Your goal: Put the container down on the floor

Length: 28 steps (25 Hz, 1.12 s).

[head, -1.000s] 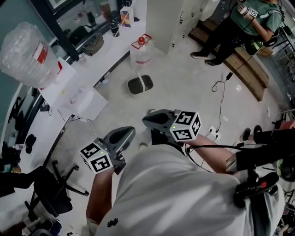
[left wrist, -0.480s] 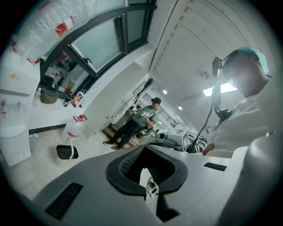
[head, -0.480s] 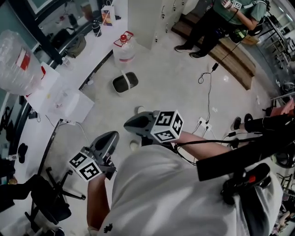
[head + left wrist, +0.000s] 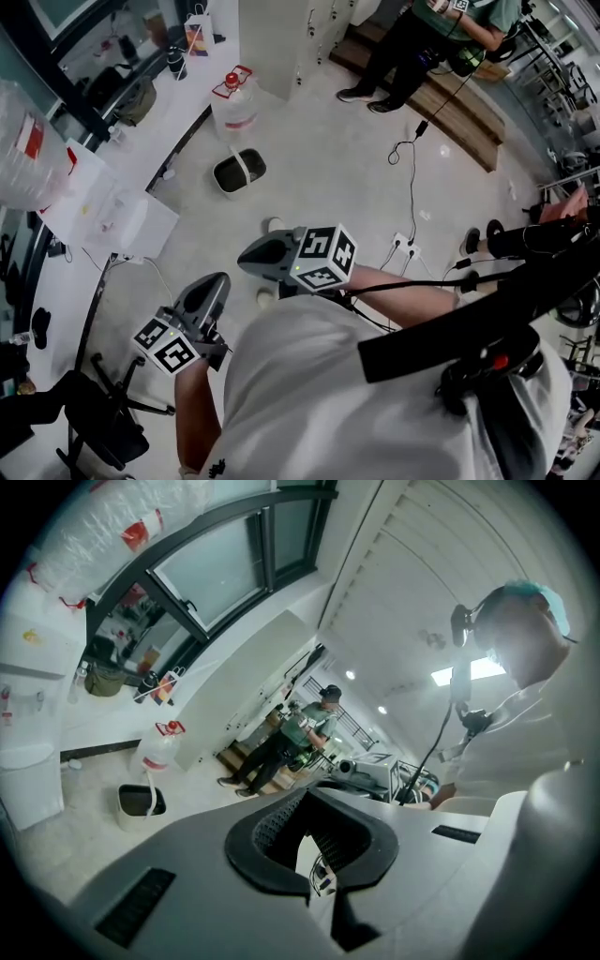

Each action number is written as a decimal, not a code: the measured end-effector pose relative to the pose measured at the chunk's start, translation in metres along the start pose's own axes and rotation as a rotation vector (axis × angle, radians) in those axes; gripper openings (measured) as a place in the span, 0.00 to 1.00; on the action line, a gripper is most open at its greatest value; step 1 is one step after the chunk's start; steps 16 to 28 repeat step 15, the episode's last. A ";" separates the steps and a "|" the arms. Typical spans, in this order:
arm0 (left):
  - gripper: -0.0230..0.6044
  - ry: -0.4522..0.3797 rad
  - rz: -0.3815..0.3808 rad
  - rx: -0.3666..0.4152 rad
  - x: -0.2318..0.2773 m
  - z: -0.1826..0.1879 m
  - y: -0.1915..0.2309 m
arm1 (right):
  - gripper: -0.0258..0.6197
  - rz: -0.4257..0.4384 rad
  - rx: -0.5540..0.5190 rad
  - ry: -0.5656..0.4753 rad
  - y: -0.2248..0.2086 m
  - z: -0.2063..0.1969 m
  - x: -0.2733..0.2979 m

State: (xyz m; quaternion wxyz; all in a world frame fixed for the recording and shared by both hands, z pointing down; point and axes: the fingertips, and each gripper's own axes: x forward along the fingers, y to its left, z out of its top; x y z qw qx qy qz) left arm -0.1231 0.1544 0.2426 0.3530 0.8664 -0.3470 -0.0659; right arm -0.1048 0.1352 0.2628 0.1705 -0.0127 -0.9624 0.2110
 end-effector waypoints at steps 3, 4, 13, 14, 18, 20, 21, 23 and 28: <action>0.05 0.008 -0.004 0.000 0.000 0.000 0.004 | 0.06 -0.006 0.002 -0.001 -0.004 0.002 0.003; 0.05 0.010 -0.006 -0.001 0.000 0.000 0.005 | 0.06 -0.006 0.002 0.000 -0.004 0.003 0.005; 0.05 0.012 0.010 -0.016 -0.007 -0.004 0.012 | 0.06 0.007 0.007 0.019 -0.005 0.000 0.013; 0.05 0.011 0.013 -0.019 -0.008 -0.004 0.012 | 0.06 0.008 0.007 0.021 -0.005 0.001 0.014; 0.05 0.011 0.016 -0.021 -0.010 -0.004 0.012 | 0.06 0.010 0.006 0.023 -0.004 0.001 0.015; 0.05 0.011 0.016 -0.021 -0.010 -0.004 0.012 | 0.06 0.010 0.006 0.023 -0.004 0.001 0.015; 0.05 0.011 0.016 -0.021 -0.010 -0.004 0.012 | 0.06 0.010 0.006 0.023 -0.004 0.001 0.015; 0.05 0.011 0.016 -0.021 -0.010 -0.004 0.012 | 0.06 0.010 0.006 0.023 -0.004 0.001 0.015; 0.05 0.011 0.016 -0.021 -0.010 -0.004 0.012 | 0.06 0.010 0.006 0.023 -0.004 0.001 0.015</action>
